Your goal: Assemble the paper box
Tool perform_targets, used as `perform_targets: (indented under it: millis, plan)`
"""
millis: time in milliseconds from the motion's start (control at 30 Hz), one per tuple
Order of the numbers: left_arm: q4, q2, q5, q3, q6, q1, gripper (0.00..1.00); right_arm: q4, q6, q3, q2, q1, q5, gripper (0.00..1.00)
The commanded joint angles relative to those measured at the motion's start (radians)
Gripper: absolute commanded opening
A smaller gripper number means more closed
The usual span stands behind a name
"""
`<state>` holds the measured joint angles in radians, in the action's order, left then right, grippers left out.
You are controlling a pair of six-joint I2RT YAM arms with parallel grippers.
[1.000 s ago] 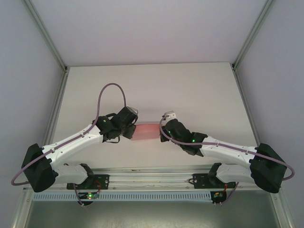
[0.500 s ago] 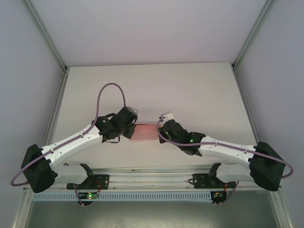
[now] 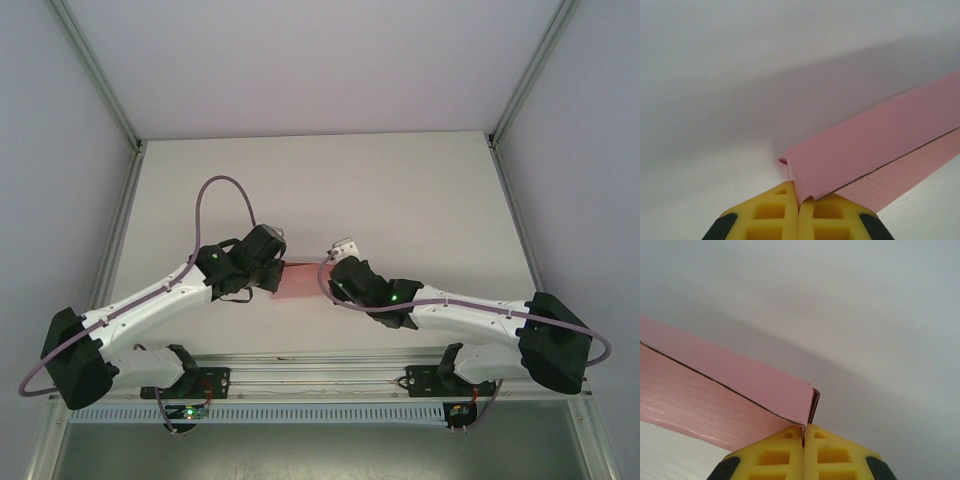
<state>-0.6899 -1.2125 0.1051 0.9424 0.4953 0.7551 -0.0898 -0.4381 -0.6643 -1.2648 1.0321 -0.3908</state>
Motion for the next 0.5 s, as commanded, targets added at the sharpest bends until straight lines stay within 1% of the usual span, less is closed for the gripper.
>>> perform_targets:
  millis: [0, 200, 233, 267, 367, 467]
  plan:
    - [0.028, 0.042, -0.116, -0.014, 0.095, -0.042, 0.00, -0.114, 0.026, 0.015, -0.034, 0.029, 0.021, 0.00]
    - [0.013, 0.038, -0.283, -0.019, 0.147, -0.124, 0.00, -0.111, 0.039, 0.023, -0.031, 0.046, 0.008, 0.00]
    - [0.021, 0.037, -0.326, -0.023, 0.166, -0.141, 0.00, -0.111, 0.046, 0.023, -0.030, 0.049, 0.006, 0.00]
    - [0.036, 0.035, -0.395, -0.030, 0.174, -0.159, 0.00, -0.113, 0.047, 0.021, -0.028, 0.052, 0.001, 0.00]
    - [0.048, 0.020, -0.513, -0.031, 0.205, -0.192, 0.00, -0.114, 0.058, 0.016, -0.037, 0.059, -0.004, 0.00]
    - [0.017, 0.004, -0.546, -0.011, 0.199, -0.211, 0.00, -0.119, 0.065, 0.015, -0.054, 0.062, -0.007, 0.00]
